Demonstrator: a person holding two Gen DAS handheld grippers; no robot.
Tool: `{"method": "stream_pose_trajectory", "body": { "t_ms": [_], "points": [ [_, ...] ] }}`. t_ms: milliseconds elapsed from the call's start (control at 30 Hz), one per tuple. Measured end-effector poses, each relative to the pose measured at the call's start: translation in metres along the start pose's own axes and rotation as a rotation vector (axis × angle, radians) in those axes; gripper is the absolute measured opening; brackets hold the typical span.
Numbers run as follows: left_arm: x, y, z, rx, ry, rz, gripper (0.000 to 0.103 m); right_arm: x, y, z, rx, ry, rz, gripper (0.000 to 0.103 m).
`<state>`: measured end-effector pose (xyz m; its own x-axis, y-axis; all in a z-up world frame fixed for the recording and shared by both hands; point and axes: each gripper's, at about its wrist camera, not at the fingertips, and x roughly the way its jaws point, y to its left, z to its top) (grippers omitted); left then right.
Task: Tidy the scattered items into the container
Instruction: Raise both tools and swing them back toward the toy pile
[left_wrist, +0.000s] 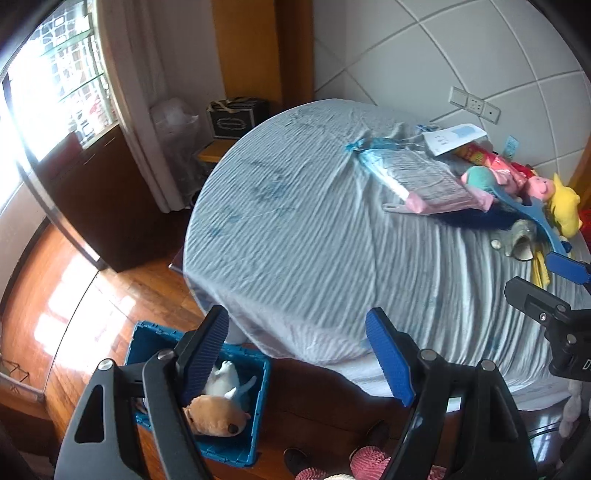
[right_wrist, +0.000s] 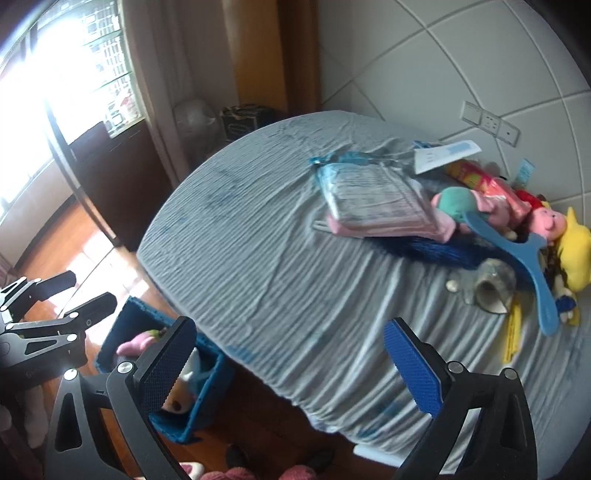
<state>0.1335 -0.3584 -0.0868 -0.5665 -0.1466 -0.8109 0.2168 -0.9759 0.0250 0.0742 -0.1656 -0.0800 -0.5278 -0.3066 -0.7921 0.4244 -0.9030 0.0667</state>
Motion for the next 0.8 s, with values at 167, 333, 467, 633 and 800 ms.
{"method": "stream_pose_trajectory", "body": {
  "t_ms": [167,333,467,633,800],
  "points": [
    [0.010,-0.068,0.025,0.053,-0.014,-0.042,0.077,-0.010,-0.068,0.003,0.046,-0.013,-0.045,0.102],
    [0.021,-0.124,0.042,0.092,-0.014,-0.072,0.077,-0.014,-0.134,0.002,0.103,-0.015,-0.085,0.102],
    [0.029,-0.163,0.053,0.131,-0.005,-0.095,0.077,-0.020,-0.183,-0.004,0.167,-0.008,-0.118,0.102],
    [0.040,-0.201,0.069,0.195,-0.007,-0.134,0.077,-0.032,-0.253,-0.017,0.301,-0.020,-0.171,0.102],
    [0.062,-0.237,0.094,0.248,-0.003,-0.196,0.077,-0.035,-0.305,-0.030,0.410,0.004,-0.258,0.102]
  ]
}}
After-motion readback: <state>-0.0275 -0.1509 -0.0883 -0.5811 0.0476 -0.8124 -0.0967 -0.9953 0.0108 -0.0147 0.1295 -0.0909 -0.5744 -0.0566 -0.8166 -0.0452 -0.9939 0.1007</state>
